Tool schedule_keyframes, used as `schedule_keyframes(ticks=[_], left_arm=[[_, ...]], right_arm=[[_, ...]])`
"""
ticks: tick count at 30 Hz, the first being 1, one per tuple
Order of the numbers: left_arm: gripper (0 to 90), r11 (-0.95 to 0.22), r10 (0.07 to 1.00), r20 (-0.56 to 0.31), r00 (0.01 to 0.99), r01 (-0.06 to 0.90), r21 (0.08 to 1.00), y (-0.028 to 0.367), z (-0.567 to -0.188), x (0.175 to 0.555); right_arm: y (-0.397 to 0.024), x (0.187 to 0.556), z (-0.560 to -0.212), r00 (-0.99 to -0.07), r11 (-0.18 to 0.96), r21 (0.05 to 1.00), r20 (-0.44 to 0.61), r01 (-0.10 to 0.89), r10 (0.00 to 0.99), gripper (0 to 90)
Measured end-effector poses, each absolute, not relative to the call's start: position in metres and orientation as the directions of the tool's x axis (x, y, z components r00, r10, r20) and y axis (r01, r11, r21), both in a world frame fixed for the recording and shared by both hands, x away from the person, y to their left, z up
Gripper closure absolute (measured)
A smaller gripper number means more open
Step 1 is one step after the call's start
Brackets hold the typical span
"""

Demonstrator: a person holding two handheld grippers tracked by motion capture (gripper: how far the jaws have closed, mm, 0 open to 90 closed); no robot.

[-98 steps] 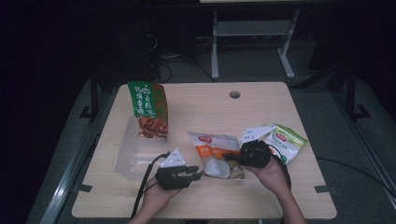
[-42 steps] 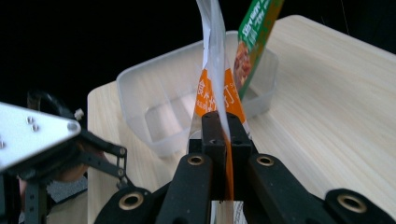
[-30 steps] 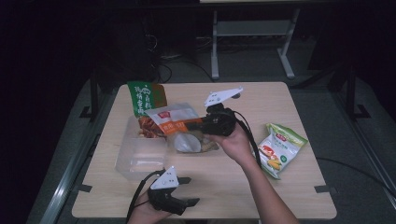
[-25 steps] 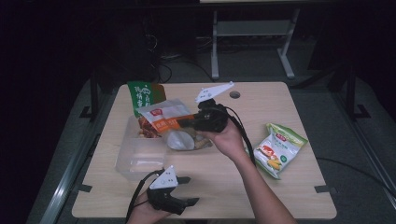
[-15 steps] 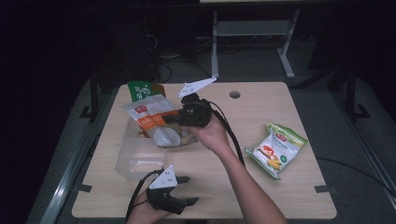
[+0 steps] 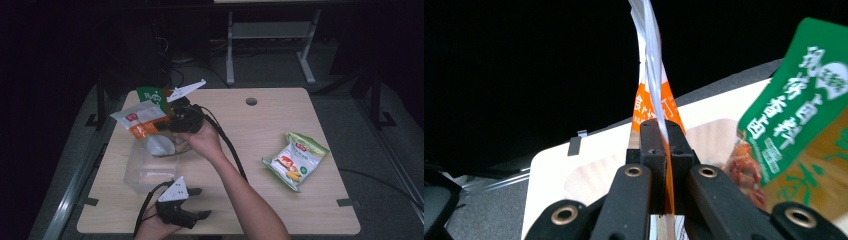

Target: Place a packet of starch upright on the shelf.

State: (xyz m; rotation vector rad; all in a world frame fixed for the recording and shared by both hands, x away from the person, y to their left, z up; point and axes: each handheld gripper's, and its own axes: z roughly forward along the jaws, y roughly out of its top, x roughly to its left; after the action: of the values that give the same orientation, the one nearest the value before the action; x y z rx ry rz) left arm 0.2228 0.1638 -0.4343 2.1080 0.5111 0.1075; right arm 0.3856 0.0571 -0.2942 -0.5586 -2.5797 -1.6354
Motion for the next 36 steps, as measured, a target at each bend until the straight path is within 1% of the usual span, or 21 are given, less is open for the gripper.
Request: schedule_keyframes(ticks=[12, 18, 24, 27, 28, 30, 35, 36], left_arm=[[26.6, -0.487, 0.392, -0.117, 0.913, 0.314, 0.815, 0.165, -0.434, 0.222], [26.5, -0.493, 0.386, -0.11, 0.916, 0.306, 0.814, 0.164, -0.436, 0.221], [26.5, -0.495, 0.383, -0.107, 0.917, 0.302, 0.815, 0.163, -0.436, 0.221], [26.6, -0.492, 0.386, -0.116, 0.915, 0.311, 0.813, 0.163, -0.437, 0.221], [26.6, -0.499, 0.382, -0.112, 0.917, 0.307, 0.811, 0.162, -0.437, 0.221], [26.6, -0.503, 0.381, -0.112, 0.918, 0.307, 0.808, 0.162, -0.437, 0.221], [26.5, -0.504, 0.379, -0.112, 0.918, 0.307, 0.807, 0.161, -0.438, 0.221], [26.4, -0.504, 0.379, -0.112, 0.919, 0.307, 0.807, 0.16, -0.438, 0.221]], right_arm=[[0.09, 0.398, -0.323, -0.923, 0.367, 0.858, 0.264, 0.358, 0.281, 89.9], [0.1, 0.403, -0.351, -0.91, 0.351, 0.851, 0.304, 0.392, 0.281, 90.0], [0.106, 0.405, -0.375, -0.899, 0.365, 0.83, 0.331, 0.423, 0.288, 89.8], [0.105, 0.405, -0.377, -0.898, 0.359, 0.832, 0.329, 0.422, 0.293, 89.4], [0.105, 0.404, -0.375, -0.904, 0.381, 0.829, 0.309, 0.409, 0.297, 88.3], [0.104, 0.402, -0.372, -0.91, 0.409, 0.824, 0.284, 0.393, 0.303, 82.9], [0.095, 0.4, -0.368, -0.913, 0.436, 0.815, 0.258, 0.382, 0.317, 81.0], [0.091, 0.399, -0.367, -0.912, 0.441, 0.809, 0.268, 0.389, 0.312, 81.1]])
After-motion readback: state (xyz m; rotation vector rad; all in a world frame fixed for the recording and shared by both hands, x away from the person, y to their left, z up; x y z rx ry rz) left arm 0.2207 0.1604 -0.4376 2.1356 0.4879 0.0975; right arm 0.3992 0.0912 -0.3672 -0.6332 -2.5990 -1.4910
